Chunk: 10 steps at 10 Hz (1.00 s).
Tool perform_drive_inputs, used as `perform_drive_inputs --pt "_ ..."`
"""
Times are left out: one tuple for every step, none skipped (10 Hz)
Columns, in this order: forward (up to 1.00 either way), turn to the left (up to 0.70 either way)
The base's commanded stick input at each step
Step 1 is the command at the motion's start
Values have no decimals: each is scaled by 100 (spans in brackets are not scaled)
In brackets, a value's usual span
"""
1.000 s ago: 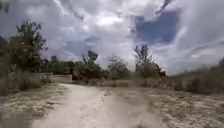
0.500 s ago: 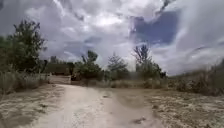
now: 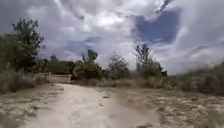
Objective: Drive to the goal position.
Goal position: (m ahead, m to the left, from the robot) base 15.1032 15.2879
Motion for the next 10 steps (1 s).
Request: perform_drive_inputs --pt "50 0" --pt "50 0" --pt "50 0" --pt "50 0" --pt "50 0" --pt "50 0" --pt "50 13" --pt "50 25" --pt "50 25" --pt "50 25"
